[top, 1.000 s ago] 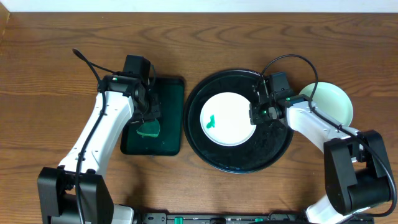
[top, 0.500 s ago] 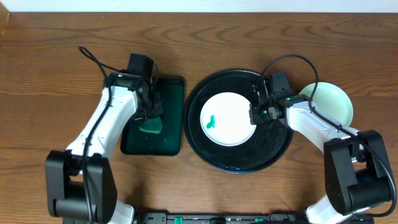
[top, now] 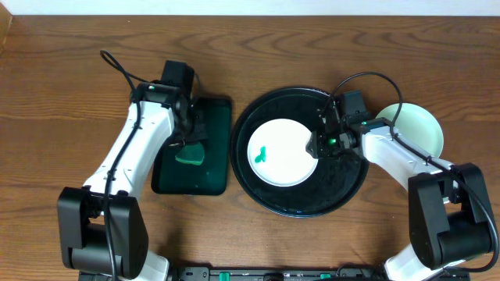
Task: Clean dirty plates on tray and stack at the side
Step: 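Carry the sponge with the left gripper onto the pink-white plate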
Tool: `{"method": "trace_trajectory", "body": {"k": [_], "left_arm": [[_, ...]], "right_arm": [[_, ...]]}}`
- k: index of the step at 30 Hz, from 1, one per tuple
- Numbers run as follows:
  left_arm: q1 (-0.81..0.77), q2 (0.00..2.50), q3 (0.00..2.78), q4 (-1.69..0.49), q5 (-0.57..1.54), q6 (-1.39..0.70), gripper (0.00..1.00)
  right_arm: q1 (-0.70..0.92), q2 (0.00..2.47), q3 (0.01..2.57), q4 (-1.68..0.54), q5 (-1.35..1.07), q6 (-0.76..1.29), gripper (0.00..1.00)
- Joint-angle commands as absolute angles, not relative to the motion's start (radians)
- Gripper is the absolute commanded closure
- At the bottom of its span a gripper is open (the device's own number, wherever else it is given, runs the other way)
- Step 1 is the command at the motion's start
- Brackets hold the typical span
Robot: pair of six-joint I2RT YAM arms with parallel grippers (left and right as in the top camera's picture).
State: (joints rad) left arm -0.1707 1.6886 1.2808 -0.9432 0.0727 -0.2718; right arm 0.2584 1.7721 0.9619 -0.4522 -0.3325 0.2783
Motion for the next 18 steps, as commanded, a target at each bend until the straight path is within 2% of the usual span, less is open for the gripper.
{"method": "trace_trajectory", "body": {"k": [1, 7, 11, 18], "left_arm": [[-0.204, 1.679, 1.306, -0.924, 0.075, -0.264, 0.93], [-0.247, 1.679, 1.306, -0.887, 0.075, -0.267, 0.93], [-0.255, 1.679, 1.306, -0.878, 0.075, -0.286, 0.93], [-0.255, 1.679, 1.306, -0.881, 0.076, -0.336, 0.93]], "right_arm": [[0.238, 1.763, 0.986, -0.422, -0.311, 0.252, 0.63], [0.258, 1.769, 0.982, -0.397, -0.269, 0.253, 0.82], [0.273, 1.769, 0.975, -0.385, -0.269, 0.253, 0.99], [0.263, 1.717, 0.991, -0.493, -0.262, 0.311, 0.99]]}}
